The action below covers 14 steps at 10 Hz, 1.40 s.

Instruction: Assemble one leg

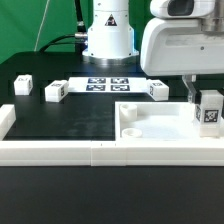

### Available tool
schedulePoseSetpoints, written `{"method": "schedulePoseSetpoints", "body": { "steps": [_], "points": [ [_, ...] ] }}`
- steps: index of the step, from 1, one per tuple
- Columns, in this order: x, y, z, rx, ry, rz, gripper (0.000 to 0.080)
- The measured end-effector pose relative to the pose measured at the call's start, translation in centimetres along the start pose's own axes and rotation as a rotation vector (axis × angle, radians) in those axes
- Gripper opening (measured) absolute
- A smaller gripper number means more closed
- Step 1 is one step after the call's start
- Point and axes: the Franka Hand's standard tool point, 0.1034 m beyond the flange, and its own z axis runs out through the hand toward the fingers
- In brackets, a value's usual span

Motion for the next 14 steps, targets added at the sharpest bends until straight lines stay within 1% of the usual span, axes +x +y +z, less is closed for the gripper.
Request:
{"method": "schedulePoseSetpoints", "body": {
  "steps": [2, 3, 4, 6, 8, 10, 11, 13, 14],
  "points": [
    [0.0, 0.0, 0.0, 0.0, 0.0, 0.027, 0.0291],
    [-0.04, -0.03, 0.06, 0.008, 0.0, 0.112, 0.0291],
    [0.01, 0.03, 0.09, 0.018, 0.007, 0.243, 0.0291],
    [0.03, 0.04, 0.17, 0.025, 0.014, 0.503, 0.0291],
    [0.01, 0.05, 0.19, 0.024, 0.013, 0.717, 0.0292],
    [0.01, 0.23, 0.21, 0.041, 0.004, 0.983, 0.0292],
    [0.01, 0.31, 0.2, 0.045, -0.001, 1.077, 0.0292],
    [-0.14, 0.15, 0.23, 0.067, -0.007, 1.389, 0.0292],
    [-0.15, 0.07, 0.23, 0.066, -0.009, 1.501, 0.0292]
  ]
}}
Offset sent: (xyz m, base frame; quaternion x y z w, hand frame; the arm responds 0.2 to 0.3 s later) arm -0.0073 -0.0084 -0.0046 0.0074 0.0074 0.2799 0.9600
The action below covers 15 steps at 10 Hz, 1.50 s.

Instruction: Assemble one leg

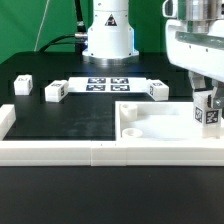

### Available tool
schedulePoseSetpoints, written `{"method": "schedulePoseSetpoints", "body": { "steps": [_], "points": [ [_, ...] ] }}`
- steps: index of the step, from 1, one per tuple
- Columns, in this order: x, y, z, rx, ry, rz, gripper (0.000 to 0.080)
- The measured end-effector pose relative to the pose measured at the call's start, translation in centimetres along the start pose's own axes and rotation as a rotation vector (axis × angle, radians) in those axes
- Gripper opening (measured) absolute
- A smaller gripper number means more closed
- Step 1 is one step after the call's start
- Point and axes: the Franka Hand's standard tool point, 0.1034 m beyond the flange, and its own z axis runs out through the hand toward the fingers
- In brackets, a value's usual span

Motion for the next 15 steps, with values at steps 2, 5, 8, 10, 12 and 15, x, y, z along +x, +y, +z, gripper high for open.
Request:
{"method": "schedulePoseSetpoints", "body": {
  "steps": [2, 5, 8, 10, 12, 15],
  "points": [
    [0.01, -0.04, 0.01, 0.003, -0.02, 0.181, 0.0292],
    [-0.05, -0.06, -0.01, 0.0, -0.033, 0.379, 0.0292],
    [-0.34, -0.01, 0.06, -0.001, -0.042, 0.403, 0.0501],
    [-0.55, 0.02, 0.07, -0.001, -0.043, 0.33, 0.064],
    [-0.81, 0.3, 0.2, -0.02, -0.036, 0.046, 0.0648],
    [-0.91, 0.36, 0.04, -0.05, -0.037, -0.358, 0.0649]
  ]
}}
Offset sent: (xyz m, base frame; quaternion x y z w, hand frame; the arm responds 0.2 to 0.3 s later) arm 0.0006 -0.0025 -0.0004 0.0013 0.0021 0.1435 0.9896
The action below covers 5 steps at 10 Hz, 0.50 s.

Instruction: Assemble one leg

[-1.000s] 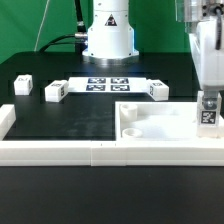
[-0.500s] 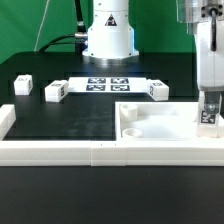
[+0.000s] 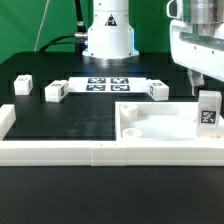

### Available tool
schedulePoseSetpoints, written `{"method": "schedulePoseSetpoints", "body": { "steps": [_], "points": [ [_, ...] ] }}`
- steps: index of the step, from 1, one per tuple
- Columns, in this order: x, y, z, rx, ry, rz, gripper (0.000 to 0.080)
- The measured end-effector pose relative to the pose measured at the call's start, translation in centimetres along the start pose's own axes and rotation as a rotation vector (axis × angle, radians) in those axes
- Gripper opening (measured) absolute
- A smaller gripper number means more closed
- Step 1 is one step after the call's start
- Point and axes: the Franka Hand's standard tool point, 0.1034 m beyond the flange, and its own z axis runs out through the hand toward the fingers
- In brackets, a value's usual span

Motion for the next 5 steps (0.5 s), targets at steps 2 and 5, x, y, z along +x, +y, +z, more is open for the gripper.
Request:
{"method": "schedulePoseSetpoints", "body": {
  "steps": [2, 5],
  "points": [
    [0.49, -0.13, -0.27, -0.001, 0.003, -0.25, 0.0649],
    [0.91, -0.14, -0.42, -0.006, 0.011, -0.563, 0.0649]
  ]
}}
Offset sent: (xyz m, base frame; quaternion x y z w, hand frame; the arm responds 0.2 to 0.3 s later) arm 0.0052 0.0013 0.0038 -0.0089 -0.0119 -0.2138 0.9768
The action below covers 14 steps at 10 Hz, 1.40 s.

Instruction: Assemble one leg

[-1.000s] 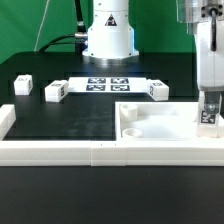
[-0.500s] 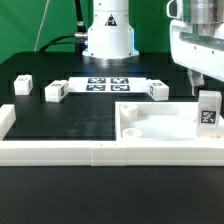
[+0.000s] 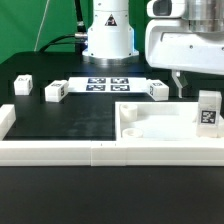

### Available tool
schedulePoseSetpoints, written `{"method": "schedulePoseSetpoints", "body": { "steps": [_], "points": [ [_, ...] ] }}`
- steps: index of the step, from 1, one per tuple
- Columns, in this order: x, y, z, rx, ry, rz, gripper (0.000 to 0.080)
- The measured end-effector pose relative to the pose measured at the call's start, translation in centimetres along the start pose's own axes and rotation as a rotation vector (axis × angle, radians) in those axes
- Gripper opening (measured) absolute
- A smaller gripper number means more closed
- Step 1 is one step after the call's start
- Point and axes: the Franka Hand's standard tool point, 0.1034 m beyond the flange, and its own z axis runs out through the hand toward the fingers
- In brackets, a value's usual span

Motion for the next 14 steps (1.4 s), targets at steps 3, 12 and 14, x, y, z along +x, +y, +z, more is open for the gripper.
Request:
{"method": "schedulePoseSetpoints", "body": {
  "steps": [3, 12, 14],
  "points": [
    [0.26, 0.03, -0.06, -0.006, 0.015, -0.25, 0.0649],
    [0.38, 0.2, 0.04, -0.002, 0.018, -0.259, 0.0289],
    [0.42, 0.28, 0.06, 0.005, 0.016, 0.025, 0.0289]
  ]
}}
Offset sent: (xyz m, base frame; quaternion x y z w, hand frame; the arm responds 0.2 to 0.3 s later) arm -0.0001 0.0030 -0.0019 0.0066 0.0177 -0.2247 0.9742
